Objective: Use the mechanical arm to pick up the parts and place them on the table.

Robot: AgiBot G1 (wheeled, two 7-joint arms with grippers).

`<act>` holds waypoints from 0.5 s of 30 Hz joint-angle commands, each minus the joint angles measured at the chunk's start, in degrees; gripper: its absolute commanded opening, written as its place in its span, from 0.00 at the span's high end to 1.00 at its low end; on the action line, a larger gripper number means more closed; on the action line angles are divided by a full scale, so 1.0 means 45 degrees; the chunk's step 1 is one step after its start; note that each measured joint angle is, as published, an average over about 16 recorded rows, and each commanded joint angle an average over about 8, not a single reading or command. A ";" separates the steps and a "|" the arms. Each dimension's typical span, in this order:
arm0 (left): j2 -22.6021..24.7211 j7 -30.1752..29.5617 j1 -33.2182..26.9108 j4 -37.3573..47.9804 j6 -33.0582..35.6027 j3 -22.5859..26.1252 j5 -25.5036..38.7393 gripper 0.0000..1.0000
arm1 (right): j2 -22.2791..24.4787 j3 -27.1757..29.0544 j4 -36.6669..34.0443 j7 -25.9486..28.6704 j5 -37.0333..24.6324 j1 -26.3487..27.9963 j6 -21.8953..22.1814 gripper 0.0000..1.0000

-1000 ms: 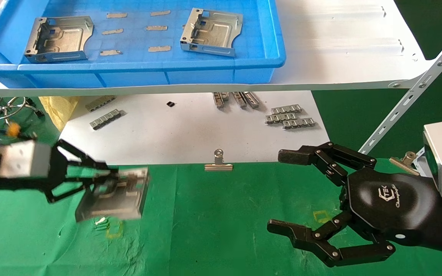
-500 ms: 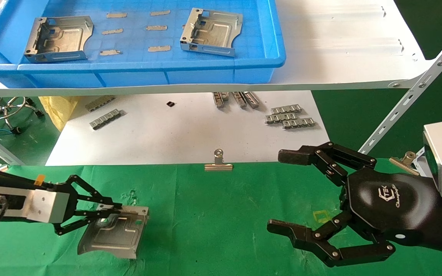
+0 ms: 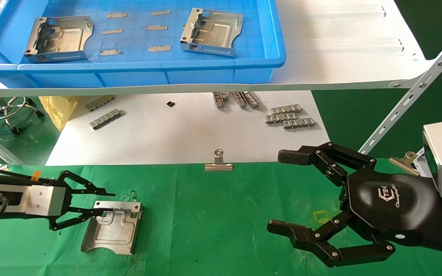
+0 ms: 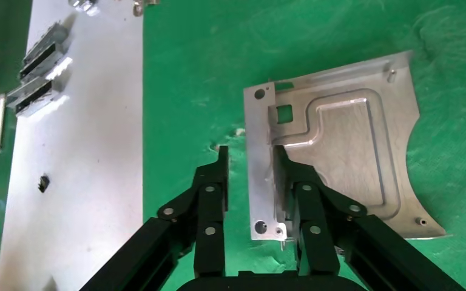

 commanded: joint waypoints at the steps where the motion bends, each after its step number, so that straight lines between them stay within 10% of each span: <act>1: 0.0052 0.0031 -0.0048 0.0243 0.0054 0.0002 -0.0016 0.00 | 0.0000 0.0000 0.0000 0.0000 0.0000 0.0000 0.0000 0.00; 15: -0.0615 -0.5189 0.1176 0.0600 0.0440 -0.1418 -0.2640 0.00 | 0.0001 0.0001 -0.0001 0.0000 0.0001 -0.0001 0.0001 0.00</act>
